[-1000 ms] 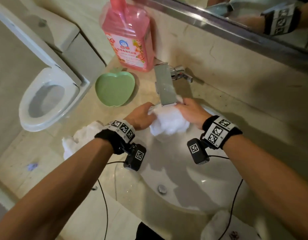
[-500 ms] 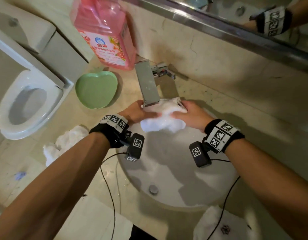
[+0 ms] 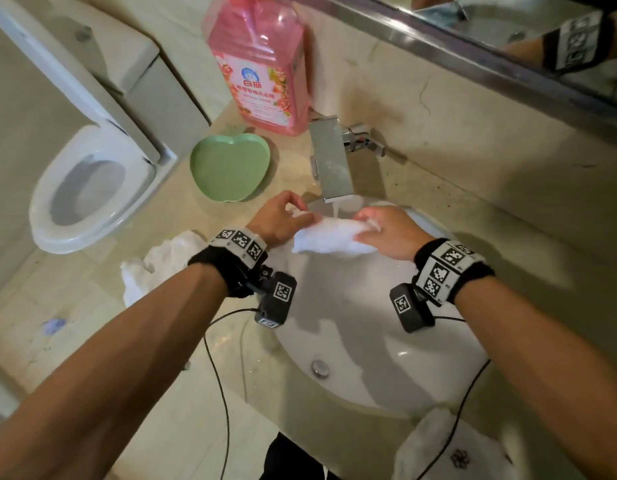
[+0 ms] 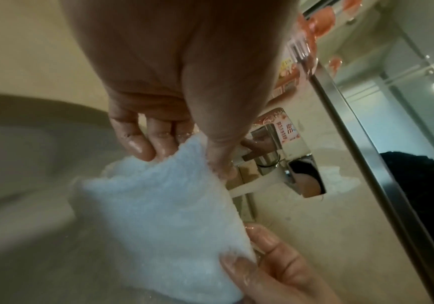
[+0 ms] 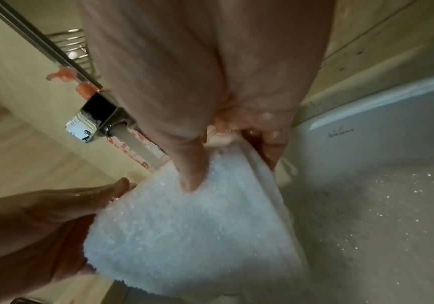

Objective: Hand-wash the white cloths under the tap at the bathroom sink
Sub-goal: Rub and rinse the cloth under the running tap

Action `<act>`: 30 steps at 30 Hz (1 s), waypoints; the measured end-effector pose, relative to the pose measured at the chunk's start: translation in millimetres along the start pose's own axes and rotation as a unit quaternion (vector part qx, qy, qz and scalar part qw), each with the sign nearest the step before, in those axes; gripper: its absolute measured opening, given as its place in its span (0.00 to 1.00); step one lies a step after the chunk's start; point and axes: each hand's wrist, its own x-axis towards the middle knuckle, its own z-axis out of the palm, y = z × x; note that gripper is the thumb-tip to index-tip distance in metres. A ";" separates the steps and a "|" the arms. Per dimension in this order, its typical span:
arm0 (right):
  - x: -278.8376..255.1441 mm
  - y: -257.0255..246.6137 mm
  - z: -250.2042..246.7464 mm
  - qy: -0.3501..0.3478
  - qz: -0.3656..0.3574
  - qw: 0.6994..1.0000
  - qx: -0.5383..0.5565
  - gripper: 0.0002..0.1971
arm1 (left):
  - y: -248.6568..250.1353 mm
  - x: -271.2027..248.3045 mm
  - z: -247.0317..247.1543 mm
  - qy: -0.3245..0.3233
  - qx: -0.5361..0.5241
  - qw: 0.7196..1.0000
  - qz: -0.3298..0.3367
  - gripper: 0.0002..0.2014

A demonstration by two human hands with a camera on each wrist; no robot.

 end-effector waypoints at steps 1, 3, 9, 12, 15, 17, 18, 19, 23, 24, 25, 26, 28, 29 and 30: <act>-0.9 0.0 -0.1 0.023 0.007 0.999 0.023 0.19 | 0.6 -0.9 1.1 -0.004 -0.023 1.000 -0.008 0.10; -4.4 0.2 -3.7 0.085 0.027 0.991 0.100 0.15 | 3.0 -3.2 1.3 -0.015 -0.054 0.998 -0.013 0.07; -19.2 5.2 -20.5 0.159 0.045 0.961 0.221 0.15 | 19.1 1.2 21.2 0.006 0.176 0.984 0.038 0.23; -22.1 12.8 -22.7 0.147 0.033 0.972 0.178 0.21 | 28.9 8.0 36.3 0.006 0.236 0.971 0.041 0.18; -23.8 22.0 -20.1 0.130 0.021 0.989 0.074 0.27 | 39.5 11.6 34.9 -0.001 0.210 0.976 0.053 0.15; -22.7 24.7 -21.7 0.129 0.017 0.991 0.035 0.24 | 43.2 11.1 29.2 -0.014 0.213 0.975 0.066 0.21; -21.0 24.3 -23.6 0.126 0.016 0.992 0.026 0.22 | 43.5 10.2 25.1 -0.012 0.226 0.971 0.073 0.22; -18.6 23.3 -26.1 0.119 0.016 0.992 0.027 0.20 | 43.6 7.9 20.8 -0.006 0.237 0.968 0.080 0.23; -8.8 12.8 -28.9 0.081 0.021 0.994 0.070 0.17 | 38.1 -4.0 -1.7 -0.009 0.225 0.967 0.120 0.10; -6.7 8.9 -28.0 0.078 0.020 0.994 0.076 0.17 | 37.0 -7.9 -8.3 -0.009 0.213 0.968 0.129 0.10; -4.3 6.0 -26.8 0.079 0.018 0.993 0.084 0.17 | 36.1 -10.9 -14.4 -0.009 0.206 0.969 0.136 0.12; -2.7 1.2 -25.3 0.081 0.019 0.992 0.091 0.17 | 34.8 -13.4 -20.5 -0.009 0.205 0.969 0.139 0.14; 0.6 -8.3 -21.4 0.075 0.021 0.991 0.108 0.16 | 31.5 -17.9 -30.7 -0.009 0.209 0.968 0.141 0.17; 2.5 -12.3 -19.0 0.068 0.021 0.991 0.117 0.17 | 29.3 -20.2 -34.9 -0.008 0.208 0.968 0.139 0.16; 3.2 -17.8 -16.8 0.063 0.022 0.990 0.121 0.18 | 26.8 -21.8 -38.8 -0.003 0.207 0.969 0.137 0.16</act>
